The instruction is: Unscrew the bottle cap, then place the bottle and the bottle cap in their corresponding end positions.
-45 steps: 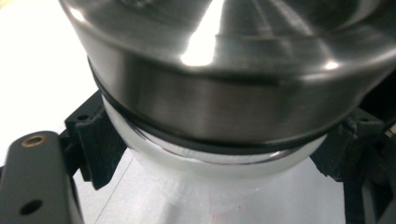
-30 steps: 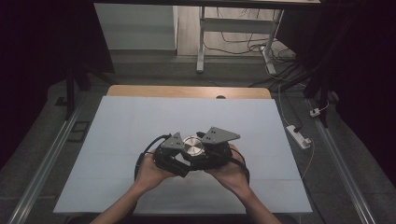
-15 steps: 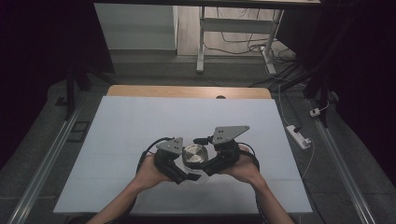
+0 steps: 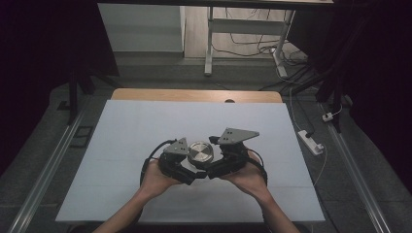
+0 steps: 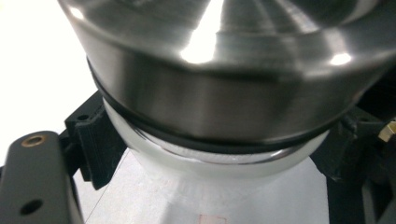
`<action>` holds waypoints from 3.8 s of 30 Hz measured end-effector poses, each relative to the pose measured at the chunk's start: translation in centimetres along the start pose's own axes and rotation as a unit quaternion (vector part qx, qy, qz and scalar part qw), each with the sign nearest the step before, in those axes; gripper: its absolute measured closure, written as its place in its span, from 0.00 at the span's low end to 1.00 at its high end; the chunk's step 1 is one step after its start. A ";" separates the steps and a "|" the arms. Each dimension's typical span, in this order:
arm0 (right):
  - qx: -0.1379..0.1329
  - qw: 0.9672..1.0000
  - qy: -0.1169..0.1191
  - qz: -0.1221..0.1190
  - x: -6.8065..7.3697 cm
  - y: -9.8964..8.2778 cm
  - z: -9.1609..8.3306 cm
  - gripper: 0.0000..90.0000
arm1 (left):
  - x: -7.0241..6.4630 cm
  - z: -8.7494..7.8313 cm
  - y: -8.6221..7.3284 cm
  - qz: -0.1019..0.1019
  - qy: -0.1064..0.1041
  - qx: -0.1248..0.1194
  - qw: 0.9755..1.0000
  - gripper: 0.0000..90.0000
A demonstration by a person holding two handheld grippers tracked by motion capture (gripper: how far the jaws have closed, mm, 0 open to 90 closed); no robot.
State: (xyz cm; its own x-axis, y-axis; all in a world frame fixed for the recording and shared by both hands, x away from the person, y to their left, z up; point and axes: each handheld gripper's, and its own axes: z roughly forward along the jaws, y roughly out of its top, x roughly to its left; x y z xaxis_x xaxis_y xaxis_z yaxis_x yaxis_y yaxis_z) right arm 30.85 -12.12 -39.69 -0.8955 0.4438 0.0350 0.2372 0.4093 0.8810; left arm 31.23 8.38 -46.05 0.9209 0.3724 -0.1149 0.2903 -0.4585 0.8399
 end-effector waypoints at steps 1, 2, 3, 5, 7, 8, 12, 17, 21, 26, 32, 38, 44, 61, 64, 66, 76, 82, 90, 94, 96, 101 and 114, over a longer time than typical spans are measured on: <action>0.000 1.000 -0.009 -0.002 0.2 -0.1 0.3 0.11 | -0.1 0.1 0.1 0.000 0.001 0.001 1.000 0.18; 0.000 1.000 -0.011 -0.007 0.4 -0.2 0.6 0.14 | -0.2 0.0 0.1 0.001 -0.002 0.001 1.000 0.18; 0.001 1.000 -0.011 -0.011 0.6 -0.3 0.8 0.17 | -0.2 0.0 0.1 0.001 -0.002 0.001 1.000 0.18; 0.002 1.000 -0.017 -0.020 0.8 -0.4 1.0 0.21 | -0.2 0.0 0.2 0.004 -0.008 -0.002 1.000 0.18; -0.001 1.000 -0.012 -0.022 0.7 -0.4 0.9 0.21 | -0.1 -0.1 0.1 0.009 -0.020 -0.004 1.000 0.18; -0.001 1.000 -0.008 -0.028 0.7 -0.3 0.8 0.21 | -0.1 -0.1 0.1 0.011 -0.029 -0.008 0.999 0.18; -0.010 0.999 0.039 -0.034 0.4 -0.3 0.3 0.22 | 0.0 -0.3 0.0 0.030 -0.071 -0.014 0.997 0.18; -0.030 0.995 0.088 -0.037 -0.4 -0.1 -0.7 0.22 | -0.1 -0.2 -0.1 0.047 -0.090 -0.011 0.995 0.18; -0.040 0.995 0.087 -0.032 -0.8 0.0 -1.3 0.22 | 0.0 -0.1 -0.2 0.049 -0.088 -0.007 0.995 0.18; -0.045 0.996 0.072 -0.029 -1.1 0.0 -1.7 0.22 | 0.8 -0.2 -0.6 0.033 -0.066 -0.006 0.997 0.18; -0.047 0.997 0.056 -0.032 -1.1 -0.1 -2.0 0.22 | 1.6 -0.8 -0.9 0.018 -0.043 -0.008 0.999 0.18; -0.048 0.997 0.051 -0.030 -1.2 -0.3 -2.0 0.21 | 2.1 -1.3 -1.1 0.014 -0.024 -0.006 1.000 0.18; -0.046 0.997 0.051 -0.028 -0.9 -0.7 -1.9 0.21 | 2.8 -1.7 -1.4 0.004 -0.007 -0.008 1.000 0.18; -0.034 0.997 0.063 -0.040 0.7 -2.0 -1.1 0.21 | 4.4 -2.4 -1.8 -0.012 0.037 -0.008 0.999 0.18; -0.032 0.997 0.065 -0.041 0.9 -2.2 -0.9 0.22 | 4.7 -2.5 -1.8 -0.014 0.043 -0.010 0.999 0.18; -0.032 0.996 0.065 -0.042 0.9 -2.3 -0.9 0.21 | 4.8 -2.5 -1.8 -0.014 0.044 -0.010 0.999 0.18; -0.030 0.997 0.065 -0.041 1.4 -3.0 -0.7 0.21 | 5.6 -2.5 -1.1 -0.014 0.055 -0.019 0.998 0.18; -0.027 0.997 0.063 -0.043 1.6 -4.0 -0.4 0.21 | 6.1 -1.9 -0.6 -0.010 0.058 -0.019 0.998 0.18; -0.028 0.997 0.069 -0.038 2.0 -5.3 0.1 0.21 | 6.6 -1.3 -0.2 -0.004 0.068 -0.019 0.998 0.18; -0.016 0.996 0.074 -0.038 2.2 -6.2 0.8 0.21 | 7.1 -0.8 -0.1 -0.002 0.074 -0.015 0.997 0.18; -0.013 0.996 0.077 -0.037 2.3 -6.5 1.2 0.21 | 7.3 -0.6 -0.1 -0.003 0.077 -0.014 0.997 0.18; -0.011 0.996 0.077 -0.043 2.5 -7.1 2.0 0.21 | 7.7 0.1 0.0 -0.002 0.082 -0.012 0.997 0.18; 0.011 0.997 0.067 -0.033 1.4 -9.1 4.4 0.21 | 9.4 2.3 0.2 -0.012 0.094 -0.014 0.995 0.18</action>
State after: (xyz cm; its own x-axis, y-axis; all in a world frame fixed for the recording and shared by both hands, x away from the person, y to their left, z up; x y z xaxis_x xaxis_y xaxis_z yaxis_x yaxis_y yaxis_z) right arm 29.08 -11.71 -49.76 -0.9513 0.3057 0.0409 0.1826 0.4514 0.8735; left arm 40.52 9.94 -48.19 0.8480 0.5288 -0.0368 0.3021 -0.4250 0.8533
